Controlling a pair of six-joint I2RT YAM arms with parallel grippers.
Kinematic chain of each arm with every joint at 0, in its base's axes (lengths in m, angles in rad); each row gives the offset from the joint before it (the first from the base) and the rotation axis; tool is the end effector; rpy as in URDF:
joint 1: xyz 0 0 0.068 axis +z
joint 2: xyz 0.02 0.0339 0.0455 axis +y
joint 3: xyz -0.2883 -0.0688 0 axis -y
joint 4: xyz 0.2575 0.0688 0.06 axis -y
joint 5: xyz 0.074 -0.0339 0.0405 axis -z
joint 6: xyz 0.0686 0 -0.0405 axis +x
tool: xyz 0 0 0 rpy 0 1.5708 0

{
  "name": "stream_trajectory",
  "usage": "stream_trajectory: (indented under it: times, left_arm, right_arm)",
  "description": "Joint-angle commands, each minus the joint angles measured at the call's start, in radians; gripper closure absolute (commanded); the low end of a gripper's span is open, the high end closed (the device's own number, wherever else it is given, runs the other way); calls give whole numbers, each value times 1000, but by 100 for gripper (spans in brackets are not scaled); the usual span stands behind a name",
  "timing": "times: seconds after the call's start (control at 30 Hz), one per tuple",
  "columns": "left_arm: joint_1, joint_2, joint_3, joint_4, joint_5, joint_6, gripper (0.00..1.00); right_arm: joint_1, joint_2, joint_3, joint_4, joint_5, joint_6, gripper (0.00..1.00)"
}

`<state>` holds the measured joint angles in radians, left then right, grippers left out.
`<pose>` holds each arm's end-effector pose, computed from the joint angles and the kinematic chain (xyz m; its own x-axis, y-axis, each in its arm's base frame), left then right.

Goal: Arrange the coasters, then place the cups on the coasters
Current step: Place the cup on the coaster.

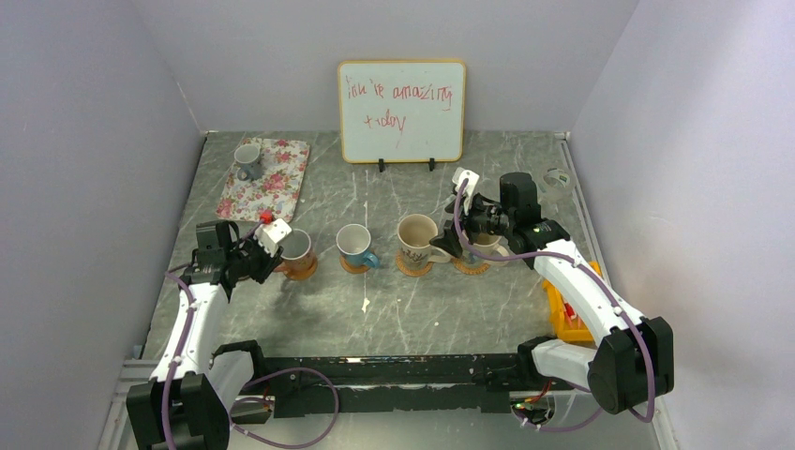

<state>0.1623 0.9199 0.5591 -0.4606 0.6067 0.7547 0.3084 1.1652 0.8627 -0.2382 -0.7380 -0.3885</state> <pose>0.2000 -0.0069 0.2127 -0.3547 0.5122 -0.7822 0.6775 0.7174 0.1626 0.2498 0.1280 0.2948 -0.1606 -0.3453 -0.9246 -0.9023 0.4312 -0.0043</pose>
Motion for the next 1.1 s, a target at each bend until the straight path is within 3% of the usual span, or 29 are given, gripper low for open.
stream_trajectory:
  times: [0.0, 0.37, 0.67, 0.9, 1.07]
  left_arm:
    - [1, -23, 2, 5, 21, 1, 71]
    - [0, -15, 27, -55, 24, 19, 82]
    - [0, -49, 30, -85, 16, 26, 83]
    - [0, -41, 32, -86, 17, 26, 79]
    - [0, -43, 30, -67, -10, 17, 70]
  right_arm:
    - [2, -10, 16, 22, -14, -4, 0]
    - [1, -12, 15, 22, -15, -4, 0]
    - [1, -12, 16, 22, -17, -2, 0]
    - [1, -15, 16, 23, -18, -2, 0]
    - [1, -15, 16, 23, -18, -2, 0]
